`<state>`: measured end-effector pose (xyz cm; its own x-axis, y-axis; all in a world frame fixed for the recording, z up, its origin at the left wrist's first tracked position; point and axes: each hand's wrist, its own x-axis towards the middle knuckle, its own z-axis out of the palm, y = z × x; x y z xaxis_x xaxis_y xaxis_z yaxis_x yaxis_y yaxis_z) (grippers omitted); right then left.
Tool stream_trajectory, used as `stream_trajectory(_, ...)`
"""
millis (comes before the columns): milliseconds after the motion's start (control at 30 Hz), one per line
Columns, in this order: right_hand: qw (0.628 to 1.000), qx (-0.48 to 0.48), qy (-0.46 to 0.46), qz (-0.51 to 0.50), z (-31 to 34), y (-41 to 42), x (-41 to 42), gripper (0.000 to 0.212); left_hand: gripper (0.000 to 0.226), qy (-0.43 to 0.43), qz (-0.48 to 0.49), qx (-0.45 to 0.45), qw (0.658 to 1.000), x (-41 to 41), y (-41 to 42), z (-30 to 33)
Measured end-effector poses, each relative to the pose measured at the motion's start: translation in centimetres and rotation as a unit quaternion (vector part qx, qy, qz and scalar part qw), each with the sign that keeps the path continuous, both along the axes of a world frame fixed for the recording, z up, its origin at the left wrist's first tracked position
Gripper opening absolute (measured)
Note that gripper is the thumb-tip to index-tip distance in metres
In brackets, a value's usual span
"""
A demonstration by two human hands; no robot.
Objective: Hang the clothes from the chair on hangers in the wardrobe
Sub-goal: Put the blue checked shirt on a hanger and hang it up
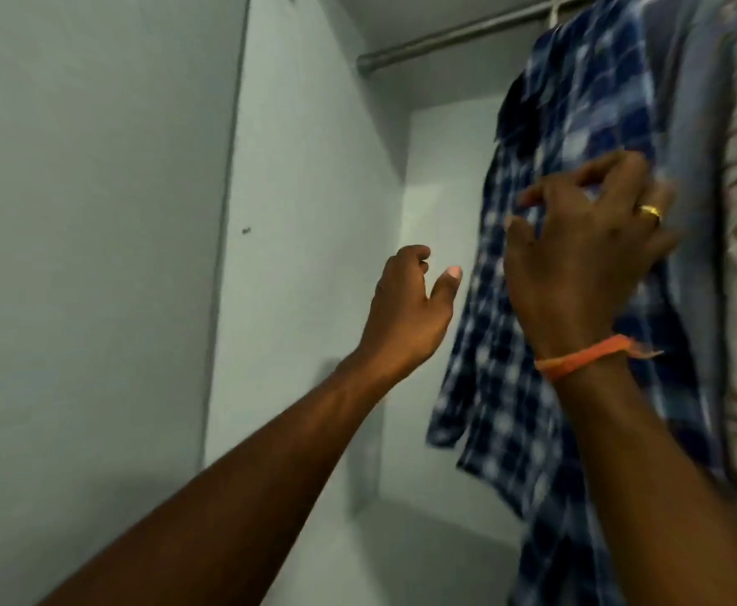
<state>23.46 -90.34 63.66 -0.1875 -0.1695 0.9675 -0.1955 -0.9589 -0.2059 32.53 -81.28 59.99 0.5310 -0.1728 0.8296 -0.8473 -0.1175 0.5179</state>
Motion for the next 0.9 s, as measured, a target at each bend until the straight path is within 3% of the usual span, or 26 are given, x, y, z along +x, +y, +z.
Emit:
stream_trajectory(100, 0.987, 0.046, 0.061, 0.144, -6.3, 6.0, 0.0, 0.017, 0.045, 0.02, 0.099, 0.003, 0.995, -2.3, 8.1, -5.5)
stream_trajectory(200, 0.95, 0.093, 0.101, 0.281, -11.8, 13.3, -0.4, 0.013, 0.034, -0.006, 0.211, 0.015, 0.977, -6.1, 17.5, -9.9)
stream_trajectory(333, 0.844, 0.152, 0.108, 0.504, -17.3, 24.5, -3.3, 0.01, 0.023, -0.053, 0.298, 0.046, 0.952, -13.8, 28.5, -13.6)
stream_trajectory(433, 0.718, 0.212, 0.099, 0.656, -20.0, 34.0, -7.4, 0.011, 0.011, -0.167, 0.28, 0.076, 0.942, -21.1, 35.6, -14.9)
stream_trajectory(533, 0.684, 0.25, 0.031, 0.684, -21.1, 40.1, -10.6, 0.01, 0.008, -0.209, 0.269, 0.006, 0.94, -25.9, 40.6, -15.0)
stream_trajectory(633, 0.67, 0.268, 0.019, 0.692, -22.5, 50.0, -13.7, 0.013, 0.011, -0.126, 0.32, -0.066, 0.937, -27.9, 51.6, -16.3)
stream_trajectory(767, 0.65, 0.249, 0.161, 0.7, -24.5, 62.6, -15.6, 0.014, 0.011, 0.036, 0.387, -0.105, 0.915, -29.0, 64.8, -20.0)
stream_trajectory(900, 0.618, 0.275, 0.214, 0.705, -26.0, 73.4, -15.5, 0.015, 0.013, 0.109, 0.428, -0.126, 0.888, -30.5, 76.0, -22.6)
